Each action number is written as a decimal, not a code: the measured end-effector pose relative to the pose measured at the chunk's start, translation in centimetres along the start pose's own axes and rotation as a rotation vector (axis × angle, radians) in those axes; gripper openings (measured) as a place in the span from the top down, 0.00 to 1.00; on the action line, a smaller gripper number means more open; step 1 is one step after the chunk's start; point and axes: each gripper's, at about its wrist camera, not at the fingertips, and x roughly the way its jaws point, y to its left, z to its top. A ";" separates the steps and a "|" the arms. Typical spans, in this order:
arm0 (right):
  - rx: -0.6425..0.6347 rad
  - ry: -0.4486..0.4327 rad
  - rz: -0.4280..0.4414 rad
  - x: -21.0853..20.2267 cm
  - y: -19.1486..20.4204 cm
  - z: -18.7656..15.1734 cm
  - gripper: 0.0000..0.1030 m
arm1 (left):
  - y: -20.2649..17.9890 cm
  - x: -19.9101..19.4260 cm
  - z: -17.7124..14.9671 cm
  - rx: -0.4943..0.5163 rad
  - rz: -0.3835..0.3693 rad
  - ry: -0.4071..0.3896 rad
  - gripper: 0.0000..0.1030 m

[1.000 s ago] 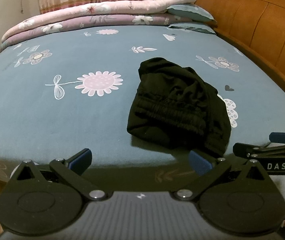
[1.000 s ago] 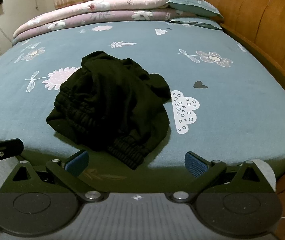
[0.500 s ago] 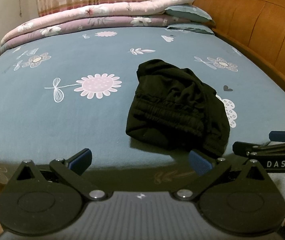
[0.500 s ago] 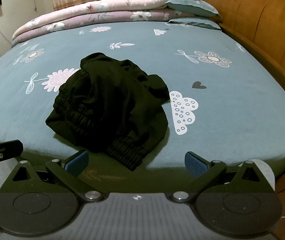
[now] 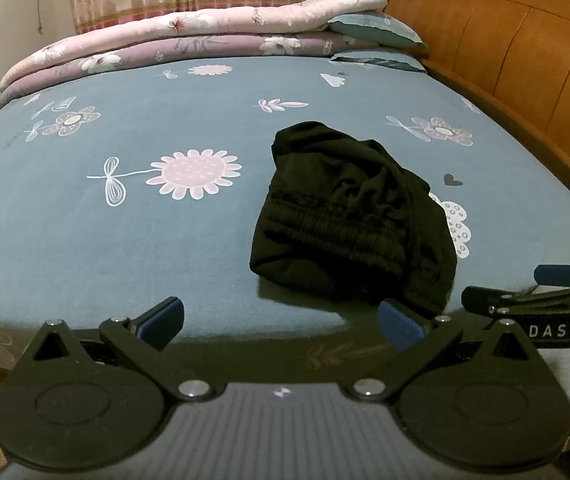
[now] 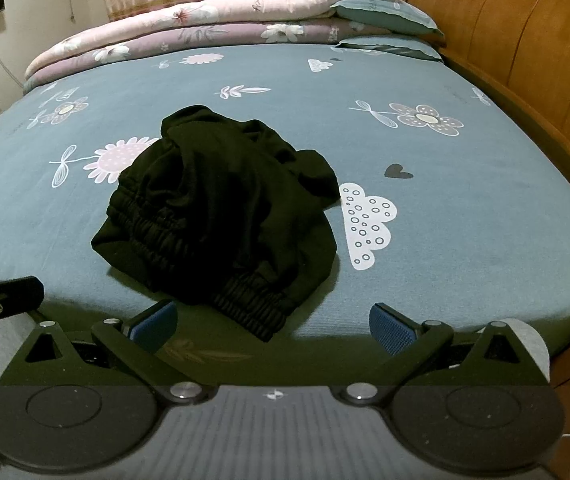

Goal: Fold clothes

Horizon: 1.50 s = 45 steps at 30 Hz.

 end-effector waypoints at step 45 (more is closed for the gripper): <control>-0.307 -0.088 0.210 2.4 0.9 3.3 0.03 | 1.0 5.0 1.9 0.114 -0.098 -0.007 0.01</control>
